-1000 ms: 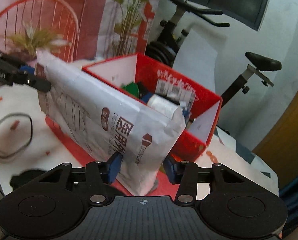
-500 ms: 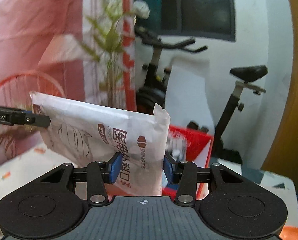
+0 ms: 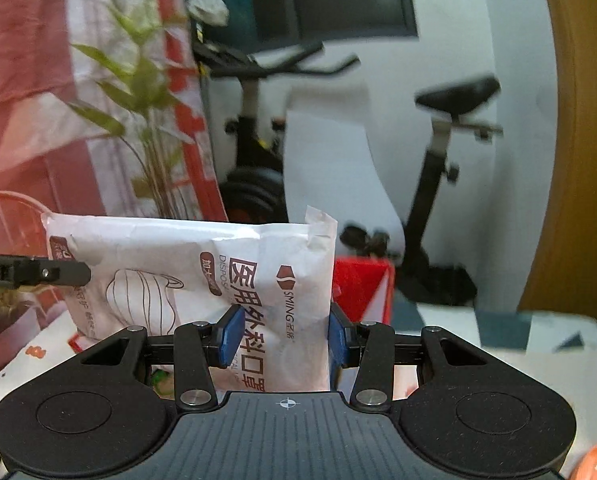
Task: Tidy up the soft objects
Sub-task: 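Lower the held mask bags into the red box with both grippers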
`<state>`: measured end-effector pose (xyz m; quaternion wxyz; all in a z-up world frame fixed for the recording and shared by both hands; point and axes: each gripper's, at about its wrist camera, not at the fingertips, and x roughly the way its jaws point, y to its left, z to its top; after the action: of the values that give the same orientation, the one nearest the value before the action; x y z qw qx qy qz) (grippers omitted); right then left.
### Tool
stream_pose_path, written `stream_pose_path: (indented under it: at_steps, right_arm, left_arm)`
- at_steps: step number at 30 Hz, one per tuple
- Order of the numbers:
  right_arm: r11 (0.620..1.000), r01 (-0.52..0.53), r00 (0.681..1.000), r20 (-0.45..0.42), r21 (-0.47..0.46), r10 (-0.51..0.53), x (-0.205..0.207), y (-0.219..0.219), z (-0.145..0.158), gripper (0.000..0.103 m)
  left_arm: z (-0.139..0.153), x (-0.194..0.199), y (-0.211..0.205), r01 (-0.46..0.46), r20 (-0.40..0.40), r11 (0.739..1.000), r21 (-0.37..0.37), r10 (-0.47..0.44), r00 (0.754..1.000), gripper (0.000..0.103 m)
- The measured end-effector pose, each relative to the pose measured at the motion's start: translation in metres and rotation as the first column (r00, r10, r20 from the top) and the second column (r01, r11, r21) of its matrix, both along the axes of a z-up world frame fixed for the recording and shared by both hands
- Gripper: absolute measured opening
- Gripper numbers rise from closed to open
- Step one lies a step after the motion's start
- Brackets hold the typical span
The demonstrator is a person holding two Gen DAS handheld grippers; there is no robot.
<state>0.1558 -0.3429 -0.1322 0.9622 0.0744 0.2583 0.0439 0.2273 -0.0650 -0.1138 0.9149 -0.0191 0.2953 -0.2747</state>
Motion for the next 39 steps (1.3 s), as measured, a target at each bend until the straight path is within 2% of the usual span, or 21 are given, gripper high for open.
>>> stream_pose_path:
  at_steps: [3, 5, 11, 15, 20, 22, 23, 24, 27, 29, 32, 35, 39]
  right_arm:
    - [1.0, 0.004, 0.999, -0.051, 0.018, -0.003, 0.008, -0.005, -0.013, 0.041]
    - [1.0, 0.002, 0.998, -0.066, 0.026, 0.0, 0.012, -0.006, -0.019, 0.04]
    - [1.0, 0.016, 0.992, -0.127, 0.013, -0.014, 0.028, -0.001, -0.037, 0.034]
    - [1.0, 0.017, 0.991, -0.134, -0.011, -0.018, 0.034, 0.0, -0.04, 0.025]
    - [0.998, -0.017, 0.99, -0.143, -0.053, 0.01, 0.04, 0.002, -0.037, 0.02]
    - [0.996, -0.057, 0.987, -0.153, -0.069, 0.046, 0.043, 0.007, -0.037, 0.017]
    - [0.994, -0.07, 0.985, -0.164, -0.086, 0.055, 0.046, 0.011, -0.037, 0.016]
    - [0.991, -0.083, 0.983, -0.174, -0.107, 0.063, 0.049, 0.015, -0.038, 0.016]
    - [0.982, -0.105, 0.973, -0.219, -0.16, 0.068, 0.06, 0.025, -0.043, 0.016]
    - [0.979, -0.115, 0.968, -0.24, -0.169, 0.072, 0.065, 0.026, -0.046, 0.016]
    - [0.967, -0.138, 0.961, -0.265, -0.213, 0.079, 0.072, 0.032, -0.047, 0.016]
    - [0.94, -0.189, 0.947, -0.305, -0.285, 0.098, 0.081, 0.044, -0.051, 0.015]
    - [0.921, -0.224, 0.925, -0.368, -0.319, 0.097, 0.096, 0.049, -0.061, 0.015]
  left_arm:
    - [-0.014, 0.015, -0.013, 0.02, -0.058, 0.997, 0.075, -0.016, 0.998, 0.049]
    - [-0.02, 0.024, -0.016, 0.015, -0.07, 0.994, 0.112, -0.007, 0.998, 0.049]
    - [-0.033, 0.048, -0.017, 0.017, -0.122, 0.99, 0.142, 0.001, 0.993, 0.049]
    - [-0.033, 0.06, -0.012, 0.014, -0.136, 0.992, 0.124, 0.003, 0.991, 0.049]
    - [-0.019, 0.062, -0.001, -0.013, -0.071, 0.994, 0.106, 0.021, 0.997, 0.049]
    - [-0.014, 0.062, 0.003, -0.025, -0.056, 0.995, 0.101, 0.031, 0.998, 0.041]
    - [-0.013, 0.063, 0.002, -0.02, -0.062, 0.995, 0.094, 0.026, 0.998, 0.033]
    - [-0.012, 0.065, 0.0, -0.009, -0.073, 0.996, 0.087, 0.016, 0.997, 0.031]
    - [-0.019, 0.069, -0.015, 0.03, -0.1, 0.994, 0.101, -0.019, 0.995, 0.031]
    - [-0.03, 0.074, -0.027, 0.067, -0.15, 0.992, 0.111, -0.05, 0.987, 0.031]
    - [-0.046, 0.078, -0.036, 0.072, -0.181, 0.99, 0.118, -0.05, 0.982, 0.031]
    - [-0.055, 0.084, -0.04, 0.07, -0.216, 0.992, 0.102, -0.046, 0.975, 0.031]
    - [-0.062, 0.095, -0.046, 0.099, -0.277, 0.99, 0.101, -0.067, 0.959, 0.031]
